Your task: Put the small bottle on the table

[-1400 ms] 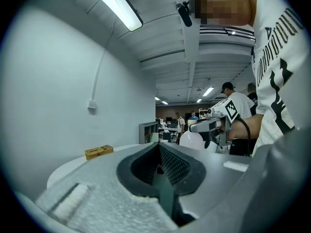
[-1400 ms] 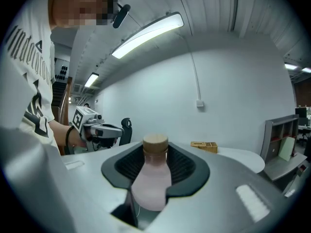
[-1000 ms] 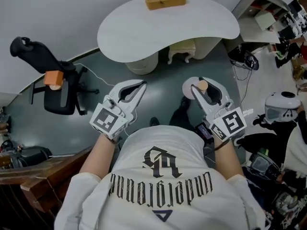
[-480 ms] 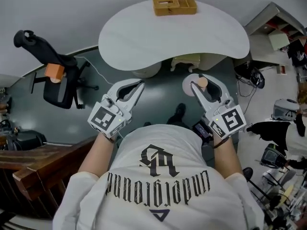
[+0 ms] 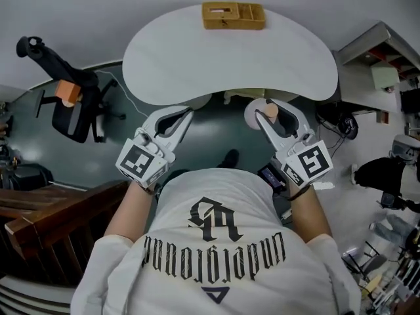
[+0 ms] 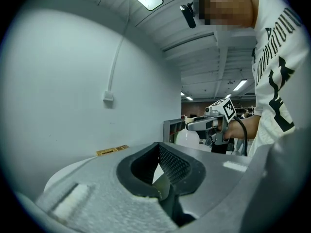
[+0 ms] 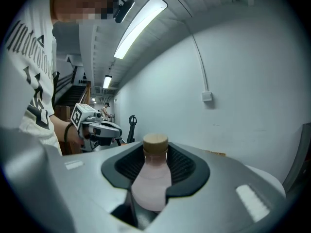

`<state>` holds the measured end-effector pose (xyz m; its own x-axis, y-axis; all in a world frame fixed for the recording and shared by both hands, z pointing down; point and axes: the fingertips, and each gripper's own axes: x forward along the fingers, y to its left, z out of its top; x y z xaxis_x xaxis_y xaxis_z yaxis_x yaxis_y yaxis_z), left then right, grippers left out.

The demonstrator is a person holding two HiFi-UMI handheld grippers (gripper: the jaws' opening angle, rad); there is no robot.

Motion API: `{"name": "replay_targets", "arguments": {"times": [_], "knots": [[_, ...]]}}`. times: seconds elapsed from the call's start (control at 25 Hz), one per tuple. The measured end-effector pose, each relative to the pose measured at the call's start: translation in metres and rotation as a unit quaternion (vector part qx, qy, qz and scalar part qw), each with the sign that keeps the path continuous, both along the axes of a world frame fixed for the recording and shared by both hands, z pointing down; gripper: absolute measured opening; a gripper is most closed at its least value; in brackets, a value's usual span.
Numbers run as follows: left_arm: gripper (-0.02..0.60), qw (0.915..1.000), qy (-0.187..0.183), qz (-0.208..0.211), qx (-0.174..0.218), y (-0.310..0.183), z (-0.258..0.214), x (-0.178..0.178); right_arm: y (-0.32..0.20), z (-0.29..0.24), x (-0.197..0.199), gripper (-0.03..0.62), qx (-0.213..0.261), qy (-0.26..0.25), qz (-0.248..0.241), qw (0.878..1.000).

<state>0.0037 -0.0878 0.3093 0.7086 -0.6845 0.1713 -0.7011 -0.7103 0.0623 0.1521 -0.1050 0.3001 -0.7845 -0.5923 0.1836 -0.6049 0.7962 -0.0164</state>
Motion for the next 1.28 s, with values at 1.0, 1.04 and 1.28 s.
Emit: {"name": "replay_targets", "arguments": {"times": [1.0,1.04,1.28], "knots": [[0.008,0.9998,0.003,0.007,-0.018,-0.127,0.029,0.02,-0.119,0.034,0.006,0.138,-0.024,0.02,-0.015,0.999],[0.008,0.9997,0.002,0.01,-0.021,-0.132,0.031,0.017,-0.123,0.035,0.002,0.138,-0.026,0.021,-0.013,0.999],[0.009,0.9988,-0.002,0.03,-0.037,-0.161,0.044,-0.001,-0.152,0.049,-0.022,0.138,-0.036,0.029,-0.002,0.999]]}}
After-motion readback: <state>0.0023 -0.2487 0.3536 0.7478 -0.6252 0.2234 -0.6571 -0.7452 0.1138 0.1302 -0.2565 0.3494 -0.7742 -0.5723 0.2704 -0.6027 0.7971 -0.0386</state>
